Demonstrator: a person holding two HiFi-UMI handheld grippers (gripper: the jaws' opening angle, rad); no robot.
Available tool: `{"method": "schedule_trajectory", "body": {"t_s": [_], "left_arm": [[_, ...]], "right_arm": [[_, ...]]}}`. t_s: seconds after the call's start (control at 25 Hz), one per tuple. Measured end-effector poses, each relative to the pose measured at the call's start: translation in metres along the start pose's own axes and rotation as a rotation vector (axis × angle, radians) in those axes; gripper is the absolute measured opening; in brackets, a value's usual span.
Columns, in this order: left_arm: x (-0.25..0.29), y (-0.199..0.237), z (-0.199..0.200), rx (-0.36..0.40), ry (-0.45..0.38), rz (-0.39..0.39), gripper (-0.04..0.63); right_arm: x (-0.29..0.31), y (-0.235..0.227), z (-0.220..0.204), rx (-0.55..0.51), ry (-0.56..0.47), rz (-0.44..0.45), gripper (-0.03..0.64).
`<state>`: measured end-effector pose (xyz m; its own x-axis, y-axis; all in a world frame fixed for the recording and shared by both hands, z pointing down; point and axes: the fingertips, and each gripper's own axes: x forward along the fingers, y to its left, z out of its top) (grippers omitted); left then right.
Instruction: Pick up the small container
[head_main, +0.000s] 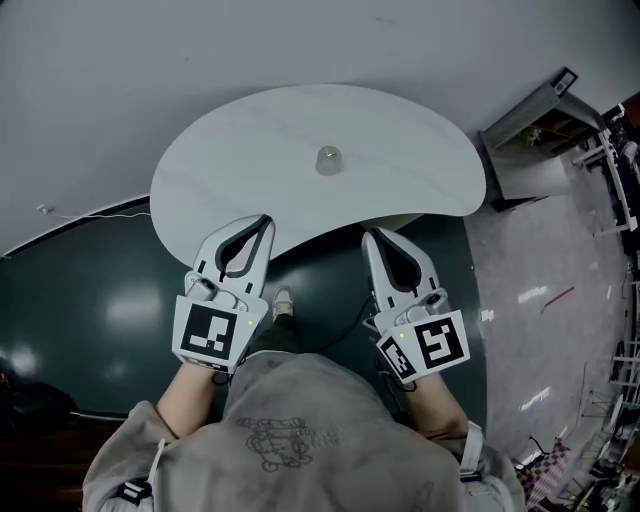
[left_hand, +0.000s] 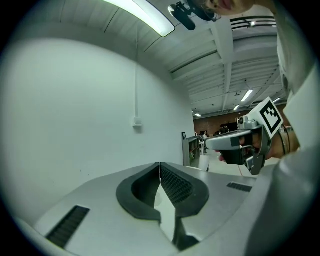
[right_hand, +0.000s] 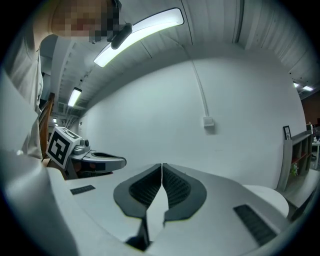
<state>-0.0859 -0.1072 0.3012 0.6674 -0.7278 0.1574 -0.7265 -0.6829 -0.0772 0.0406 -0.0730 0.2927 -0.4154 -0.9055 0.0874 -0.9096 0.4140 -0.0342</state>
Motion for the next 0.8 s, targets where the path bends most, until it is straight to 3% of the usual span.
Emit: {"method": "schedule_trajectory", "body": {"t_s": [0.32,0.8], "left_arm": [[0.039,0.052,0.001,0.006,0.007,-0.057,0.018],[0.058,0.068,0.013,0.017,-0.011,-0.054,0.018]], "right_arm": [[0.066,-0.01,0.011,-0.01,0.003,-0.039,0.031],[0.086,-0.034,0.026,-0.016,-0.011,-0.09,0.029]]}}
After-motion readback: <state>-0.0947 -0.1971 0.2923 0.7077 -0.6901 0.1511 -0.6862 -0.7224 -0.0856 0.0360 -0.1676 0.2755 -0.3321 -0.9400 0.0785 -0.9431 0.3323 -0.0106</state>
